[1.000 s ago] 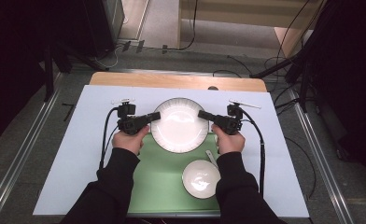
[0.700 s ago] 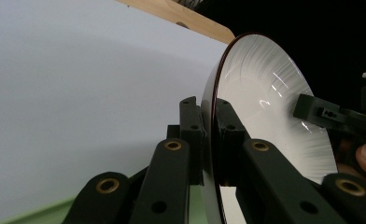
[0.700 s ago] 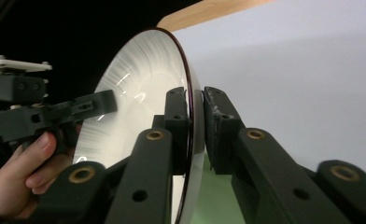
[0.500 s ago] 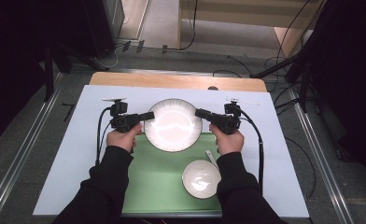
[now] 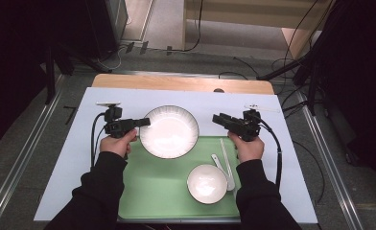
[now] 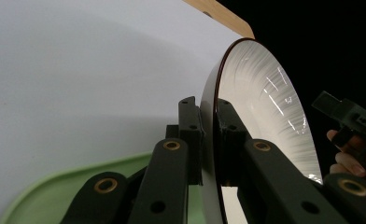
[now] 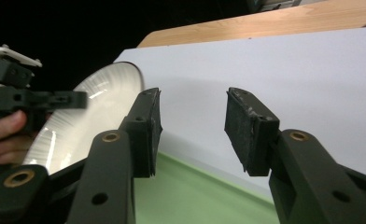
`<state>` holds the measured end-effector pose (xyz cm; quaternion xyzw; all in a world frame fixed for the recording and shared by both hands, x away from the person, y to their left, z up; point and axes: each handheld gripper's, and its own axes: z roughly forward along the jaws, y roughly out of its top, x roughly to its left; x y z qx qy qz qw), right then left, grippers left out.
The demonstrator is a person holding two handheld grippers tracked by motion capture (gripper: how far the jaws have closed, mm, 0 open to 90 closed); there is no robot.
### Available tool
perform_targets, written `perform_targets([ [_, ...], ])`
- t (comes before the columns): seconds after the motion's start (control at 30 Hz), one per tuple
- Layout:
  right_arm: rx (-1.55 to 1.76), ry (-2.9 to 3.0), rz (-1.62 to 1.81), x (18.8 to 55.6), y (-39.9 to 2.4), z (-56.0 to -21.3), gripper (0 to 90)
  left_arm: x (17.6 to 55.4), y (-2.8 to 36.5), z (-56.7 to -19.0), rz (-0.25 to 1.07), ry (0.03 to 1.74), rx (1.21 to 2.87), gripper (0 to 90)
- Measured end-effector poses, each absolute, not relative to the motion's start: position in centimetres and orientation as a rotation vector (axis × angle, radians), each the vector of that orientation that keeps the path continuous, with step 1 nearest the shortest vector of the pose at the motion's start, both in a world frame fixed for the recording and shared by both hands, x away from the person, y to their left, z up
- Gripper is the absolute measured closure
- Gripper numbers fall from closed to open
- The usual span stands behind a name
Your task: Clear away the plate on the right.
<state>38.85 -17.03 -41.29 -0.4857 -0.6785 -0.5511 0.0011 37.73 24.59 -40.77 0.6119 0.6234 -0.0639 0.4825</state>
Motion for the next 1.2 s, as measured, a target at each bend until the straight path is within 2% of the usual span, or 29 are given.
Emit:
perform_targets([
  [0.53,-1.463,-2.264,-1.759,38.1,-19.6,-42.2,44.1,35.9,26.6,-41.0,-0.190,1.508,1.516,83.6],
  [1.2,-1.438,-2.442,-1.661,36.7,-21.9,-43.6,43.8,33.4,27.9,-43.5,-0.188,1.521,1.603,82.7],
])
